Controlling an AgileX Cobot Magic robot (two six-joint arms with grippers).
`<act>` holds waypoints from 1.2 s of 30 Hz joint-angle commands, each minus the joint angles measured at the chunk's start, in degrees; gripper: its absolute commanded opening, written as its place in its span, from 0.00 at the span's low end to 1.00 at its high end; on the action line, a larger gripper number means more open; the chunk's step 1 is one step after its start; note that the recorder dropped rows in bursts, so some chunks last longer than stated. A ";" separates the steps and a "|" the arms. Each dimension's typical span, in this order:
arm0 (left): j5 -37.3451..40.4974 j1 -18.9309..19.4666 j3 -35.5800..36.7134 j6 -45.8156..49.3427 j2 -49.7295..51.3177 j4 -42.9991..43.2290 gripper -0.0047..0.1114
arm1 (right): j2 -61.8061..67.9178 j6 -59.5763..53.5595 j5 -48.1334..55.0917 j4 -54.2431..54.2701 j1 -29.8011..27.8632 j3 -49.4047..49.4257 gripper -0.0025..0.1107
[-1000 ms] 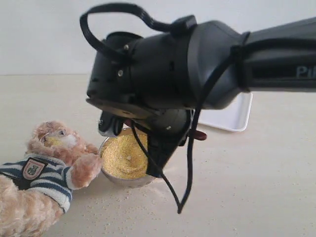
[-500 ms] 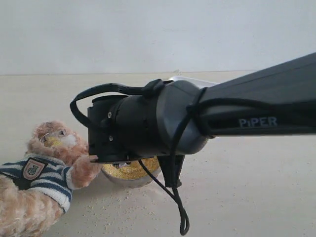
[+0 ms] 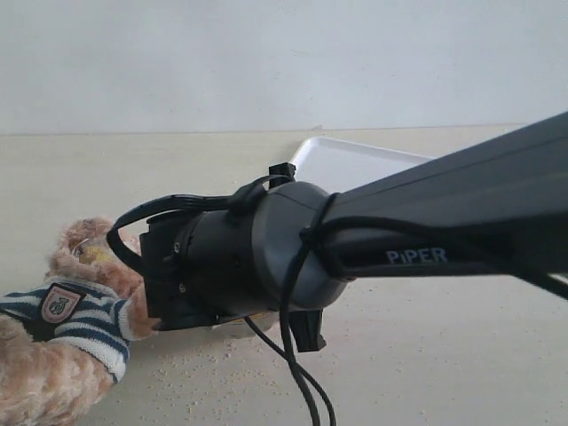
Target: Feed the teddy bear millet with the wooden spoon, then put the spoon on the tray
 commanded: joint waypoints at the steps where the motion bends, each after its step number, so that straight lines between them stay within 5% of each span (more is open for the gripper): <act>1: 1.15 0.14 -0.19 0.14 -0.43 -0.78 0.08 | -0.25 -1.98 0.08 1.61 1.04 0.09 0.03; 36: 1.15 0.14 -0.19 0.14 -0.43 -0.78 0.08 | -0.36 -3.05 0.08 16.73 1.96 -5.50 0.03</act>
